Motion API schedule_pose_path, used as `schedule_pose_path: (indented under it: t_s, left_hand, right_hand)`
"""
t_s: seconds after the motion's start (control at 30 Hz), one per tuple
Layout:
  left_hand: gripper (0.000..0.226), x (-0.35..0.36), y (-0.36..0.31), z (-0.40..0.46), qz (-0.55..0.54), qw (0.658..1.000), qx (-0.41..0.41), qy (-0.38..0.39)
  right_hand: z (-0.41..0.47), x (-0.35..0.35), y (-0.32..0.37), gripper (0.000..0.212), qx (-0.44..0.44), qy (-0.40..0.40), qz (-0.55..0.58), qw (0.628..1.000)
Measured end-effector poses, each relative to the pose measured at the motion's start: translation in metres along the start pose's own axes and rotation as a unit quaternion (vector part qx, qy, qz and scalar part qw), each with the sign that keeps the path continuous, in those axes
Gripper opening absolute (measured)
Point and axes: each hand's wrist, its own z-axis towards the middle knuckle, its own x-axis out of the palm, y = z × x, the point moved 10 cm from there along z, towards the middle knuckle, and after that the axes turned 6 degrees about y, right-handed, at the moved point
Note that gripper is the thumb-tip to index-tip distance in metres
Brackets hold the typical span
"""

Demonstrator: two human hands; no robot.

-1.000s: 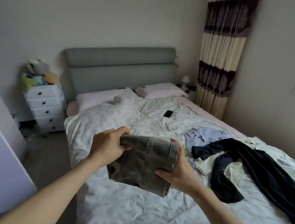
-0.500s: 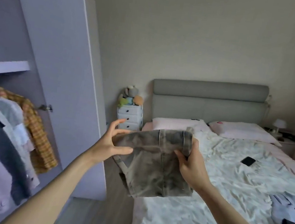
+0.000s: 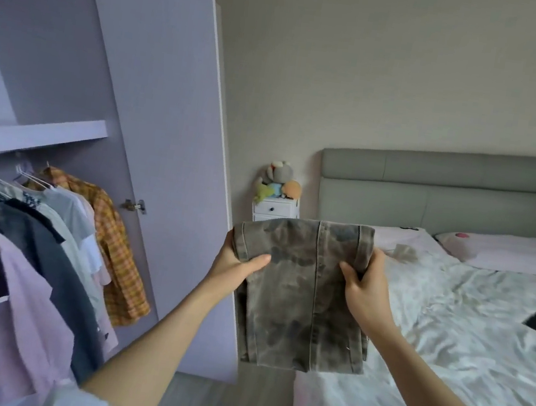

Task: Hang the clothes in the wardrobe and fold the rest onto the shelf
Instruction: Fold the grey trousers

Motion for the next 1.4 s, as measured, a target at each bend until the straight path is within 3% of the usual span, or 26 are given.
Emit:
schedule_pose_path:
  t_s: [0.1,0.37,0.57,0.97,1.1,1.27,1.4]
  left_hand:
    - [0.049,-0.032,0.020,0.025,0.008,0.998,0.001,-0.068]
    - [0.033,-0.119,0.027,0.062,0.055,0.987,0.026,-0.146]
    - [0.037,-0.180,0.014,0.074,0.084,0.971,0.055,-0.216]
    - [0.032,-0.345,0.003,0.099,0.132,0.927,0.081,-0.343]
    - [0.052,-0.417,-0.017,0.105,0.128,0.895,0.106,-0.415]
    - [0.037,-0.496,-0.048,0.102,0.077,0.840,0.153,-0.514]
    - [0.039,-0.560,-0.068,0.109,0.032,0.808,0.181,-0.560]
  right_hand:
    - [0.022,0.030,-0.001,0.028,-0.005,-0.008,0.001,1.000]
    - [0.071,0.109,0.013,0.037,-0.007,0.016,-0.003,1.000]
    - [0.115,0.160,0.031,0.035,-0.024,0.049,-0.058,0.997]
    - [0.218,0.352,0.083,0.048,-0.120,0.179,0.075,0.974]
    - [0.257,0.430,0.122,0.049,-0.142,0.228,0.141,0.953]
    - [0.293,0.508,0.180,0.065,-0.184,0.294,0.223,0.911]
    - [0.319,0.572,0.214,0.084,-0.224,0.376,0.264,0.859]
